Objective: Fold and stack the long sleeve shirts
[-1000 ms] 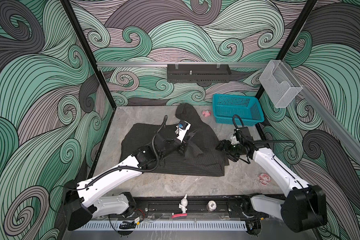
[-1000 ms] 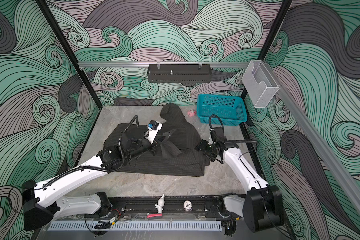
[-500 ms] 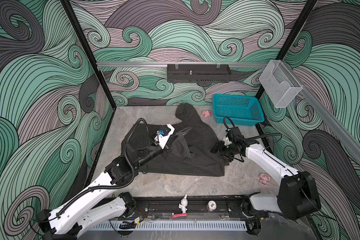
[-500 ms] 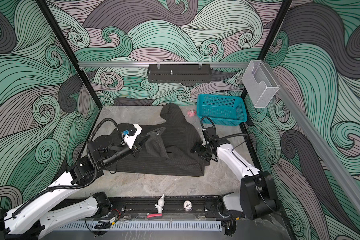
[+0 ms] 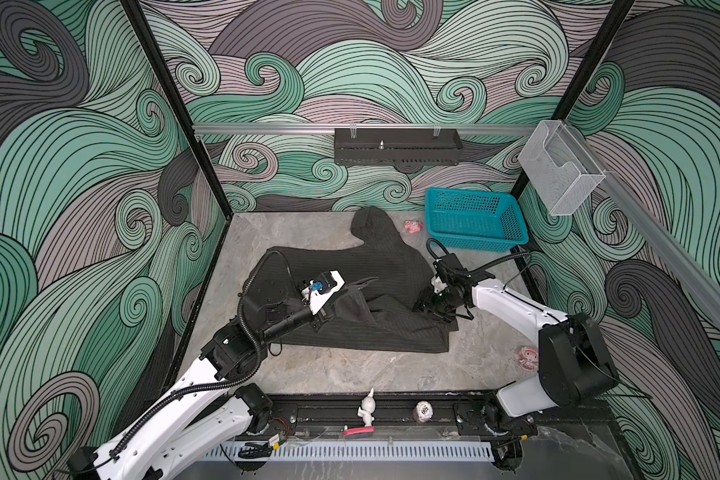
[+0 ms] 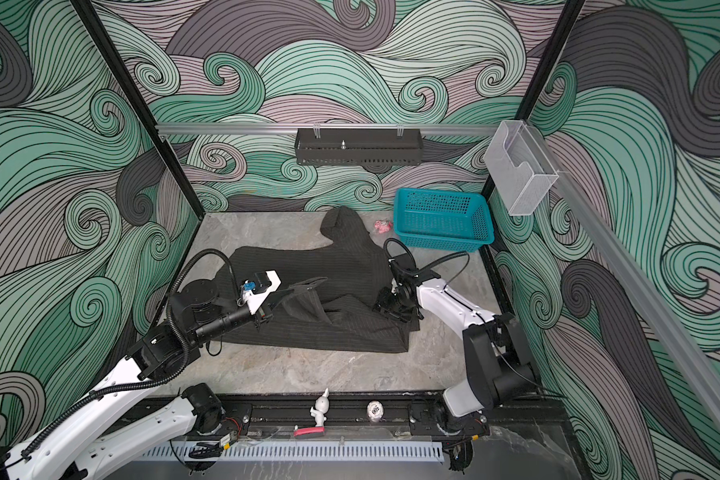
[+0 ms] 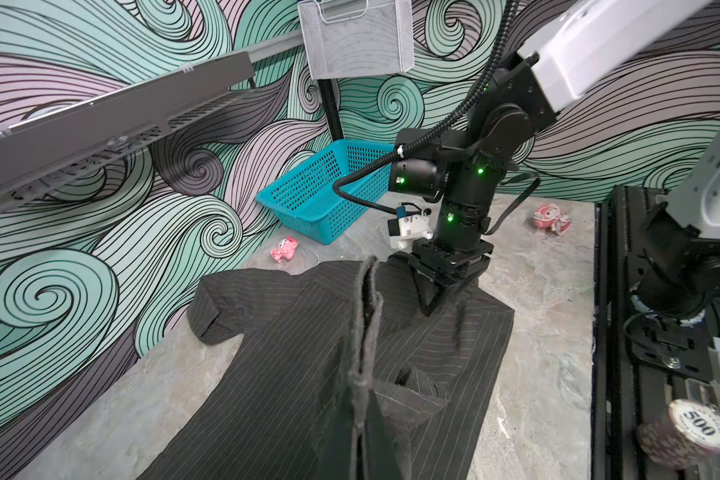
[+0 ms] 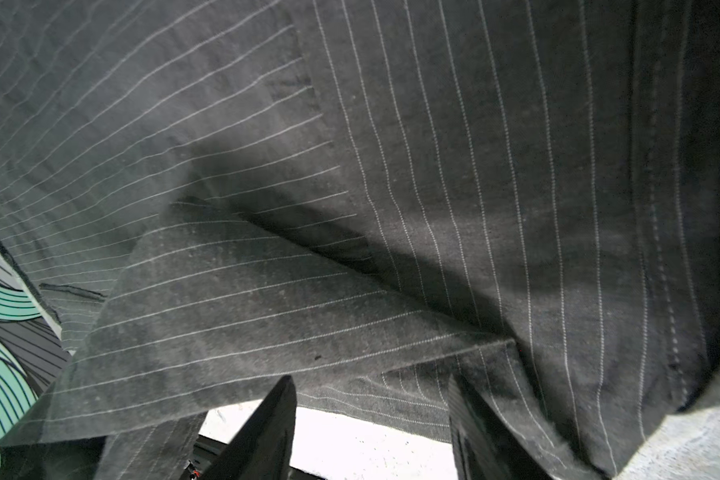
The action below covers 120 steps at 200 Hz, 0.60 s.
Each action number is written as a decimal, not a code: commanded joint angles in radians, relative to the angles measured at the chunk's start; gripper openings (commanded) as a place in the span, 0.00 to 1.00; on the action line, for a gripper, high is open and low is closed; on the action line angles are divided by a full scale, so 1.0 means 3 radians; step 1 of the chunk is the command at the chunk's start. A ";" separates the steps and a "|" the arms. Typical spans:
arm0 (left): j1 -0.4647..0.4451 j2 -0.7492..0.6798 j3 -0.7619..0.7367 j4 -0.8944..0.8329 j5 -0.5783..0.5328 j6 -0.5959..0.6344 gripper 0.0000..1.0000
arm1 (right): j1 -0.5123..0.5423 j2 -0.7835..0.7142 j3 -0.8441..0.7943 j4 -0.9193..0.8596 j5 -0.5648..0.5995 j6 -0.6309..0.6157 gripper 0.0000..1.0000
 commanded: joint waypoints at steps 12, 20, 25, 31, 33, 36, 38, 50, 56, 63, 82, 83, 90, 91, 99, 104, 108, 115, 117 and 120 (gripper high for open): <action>0.0219 0.0042 -0.0110 0.0110 0.0214 0.0117 0.00 | 0.0024 0.0152 -0.0024 0.0066 0.0063 -0.0036 0.56; 0.0265 0.0107 -0.0108 0.0102 0.0261 0.0105 0.00 | 0.0033 0.0192 -0.0026 0.0077 0.0063 -0.0036 0.54; 0.0281 0.0148 -0.0100 0.0088 0.0277 0.0097 0.00 | 0.0030 0.0209 -0.0030 0.0080 0.0064 -0.0041 0.53; 0.0299 0.0190 -0.0084 0.0042 0.0281 0.0084 0.00 | 0.0034 0.0227 -0.0037 0.0076 0.0068 -0.0046 0.52; 0.0304 0.0206 -0.0077 0.0029 0.0281 0.0079 0.00 | 0.0035 0.0231 -0.0036 0.0074 0.0073 -0.0046 0.51; 0.0310 0.0224 -0.0062 0.0002 0.0281 0.0073 0.00 | 0.0037 0.0240 -0.0041 0.0074 0.0080 -0.0051 0.51; 0.0315 0.0232 -0.0054 -0.0021 0.0277 0.0071 0.00 | 0.0036 0.0246 -0.0039 0.0072 0.0079 -0.0051 0.51; 0.0330 0.0257 -0.0024 -0.0137 0.0236 0.0030 0.00 | 0.0034 0.0267 -0.0059 0.0075 0.0088 -0.0061 0.49; 0.0335 0.0246 -0.0014 -0.0184 0.0151 -0.0013 0.00 | 0.0035 0.0272 -0.0072 0.0075 0.0088 -0.0061 0.48; 0.0345 0.0218 -0.0023 -0.0242 0.0066 -0.0056 0.05 | 0.0039 0.0285 -0.0087 0.0089 0.0080 -0.0056 0.47; 0.0367 0.0099 -0.0004 -0.0484 -0.0162 -0.0192 0.24 | 0.0044 0.0310 -0.0124 0.0098 0.0073 -0.0064 0.44; 0.0367 0.0091 0.0002 -0.0499 -0.0178 -0.0201 0.25 | 0.0044 0.0312 -0.0128 0.0097 0.0073 -0.0068 0.44; 0.0367 0.0024 0.0011 -0.0581 -0.0318 -0.0312 0.37 | 0.0044 0.0311 -0.0142 0.0102 0.0065 -0.0075 0.43; 0.0367 0.0012 0.0012 -0.0593 -0.0333 -0.0325 0.39 | 0.0044 0.0313 -0.0147 0.0104 0.0064 -0.0076 0.42; 0.0372 -0.0084 0.0012 -0.0701 -0.0426 -0.0384 0.56 | 0.0044 0.0306 -0.0171 0.0110 0.0068 -0.0078 0.41; 0.0372 -0.0152 0.0012 -0.0753 -0.0490 -0.0425 0.73 | 0.0044 0.0297 -0.0189 0.0115 0.0068 -0.0078 0.41; 0.0372 -0.0211 0.0012 -0.0788 -0.0548 -0.0479 0.85 | 0.0044 0.0295 -0.0202 0.0121 0.0064 -0.0077 0.41; 0.0372 -0.0316 -0.0002 -0.0823 -0.0639 -0.0576 0.98 | 0.0044 0.0280 -0.0229 0.0139 0.0062 -0.0077 0.40; 0.0372 -0.0343 -0.0010 -0.0825 -0.0657 -0.0601 0.98 | 0.0044 0.0280 -0.0232 0.0141 0.0055 -0.0077 0.40; 0.0372 -0.0391 -0.0021 -0.0826 -0.0679 -0.0635 0.99 | 0.0044 0.0278 -0.0243 0.0142 0.0048 -0.0077 0.40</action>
